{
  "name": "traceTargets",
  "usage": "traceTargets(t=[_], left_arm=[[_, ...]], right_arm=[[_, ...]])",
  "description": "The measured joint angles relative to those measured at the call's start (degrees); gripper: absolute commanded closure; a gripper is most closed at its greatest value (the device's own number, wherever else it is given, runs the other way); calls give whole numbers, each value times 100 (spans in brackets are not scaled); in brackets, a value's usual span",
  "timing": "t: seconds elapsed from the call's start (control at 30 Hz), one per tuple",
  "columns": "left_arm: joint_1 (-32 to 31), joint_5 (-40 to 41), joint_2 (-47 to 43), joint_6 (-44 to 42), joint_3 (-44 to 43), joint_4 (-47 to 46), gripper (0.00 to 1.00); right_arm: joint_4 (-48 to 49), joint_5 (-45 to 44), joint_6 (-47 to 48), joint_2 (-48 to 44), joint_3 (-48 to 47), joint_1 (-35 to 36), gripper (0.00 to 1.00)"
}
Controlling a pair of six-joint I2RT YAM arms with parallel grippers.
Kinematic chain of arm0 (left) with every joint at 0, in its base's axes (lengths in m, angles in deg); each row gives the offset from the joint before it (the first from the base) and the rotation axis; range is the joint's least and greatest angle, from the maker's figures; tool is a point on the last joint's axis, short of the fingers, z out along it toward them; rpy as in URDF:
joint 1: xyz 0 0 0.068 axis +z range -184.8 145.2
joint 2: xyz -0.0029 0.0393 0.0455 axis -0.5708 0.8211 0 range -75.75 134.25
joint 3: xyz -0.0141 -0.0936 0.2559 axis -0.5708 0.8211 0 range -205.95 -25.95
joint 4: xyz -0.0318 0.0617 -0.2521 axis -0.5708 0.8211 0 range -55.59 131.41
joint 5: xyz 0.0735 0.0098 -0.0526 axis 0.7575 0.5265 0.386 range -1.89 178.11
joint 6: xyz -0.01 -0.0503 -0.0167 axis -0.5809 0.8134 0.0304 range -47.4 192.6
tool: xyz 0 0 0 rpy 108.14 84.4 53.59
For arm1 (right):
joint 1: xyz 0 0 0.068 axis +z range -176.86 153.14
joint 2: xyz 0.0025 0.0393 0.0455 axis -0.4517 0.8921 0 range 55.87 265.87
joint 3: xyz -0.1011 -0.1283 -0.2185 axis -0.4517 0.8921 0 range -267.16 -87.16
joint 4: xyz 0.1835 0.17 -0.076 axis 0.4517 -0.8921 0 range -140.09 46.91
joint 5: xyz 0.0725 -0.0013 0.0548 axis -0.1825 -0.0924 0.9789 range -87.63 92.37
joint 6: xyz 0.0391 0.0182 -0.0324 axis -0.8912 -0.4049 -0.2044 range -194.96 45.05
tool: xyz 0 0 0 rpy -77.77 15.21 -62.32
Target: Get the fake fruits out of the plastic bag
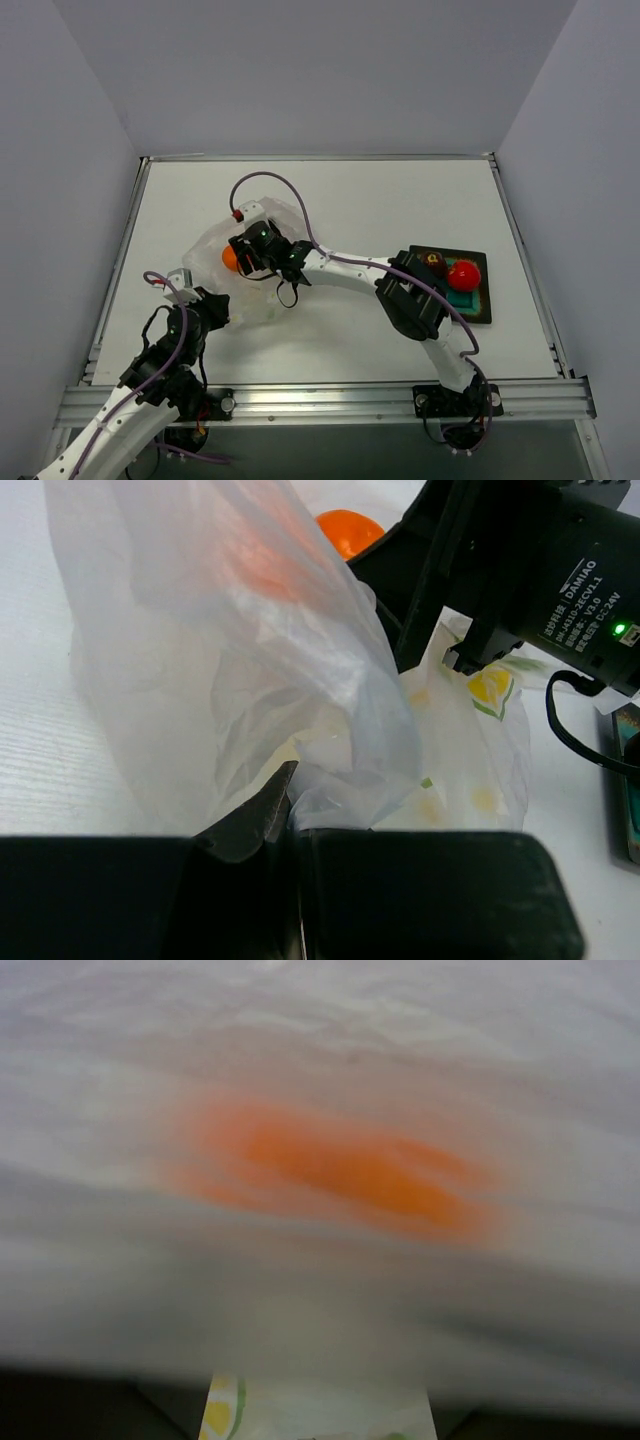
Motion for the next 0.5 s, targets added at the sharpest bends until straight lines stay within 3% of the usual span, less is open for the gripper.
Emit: traceTargets(t=[0.2,0.5], left_arm=[[0,2,79,17,9,-57,98],[0,-63,219,52,59,-208,98]], right_arm=[[74,-413,-90,83,-162,-68,22],[485,-1303,-745,776,-433,-275,12]])
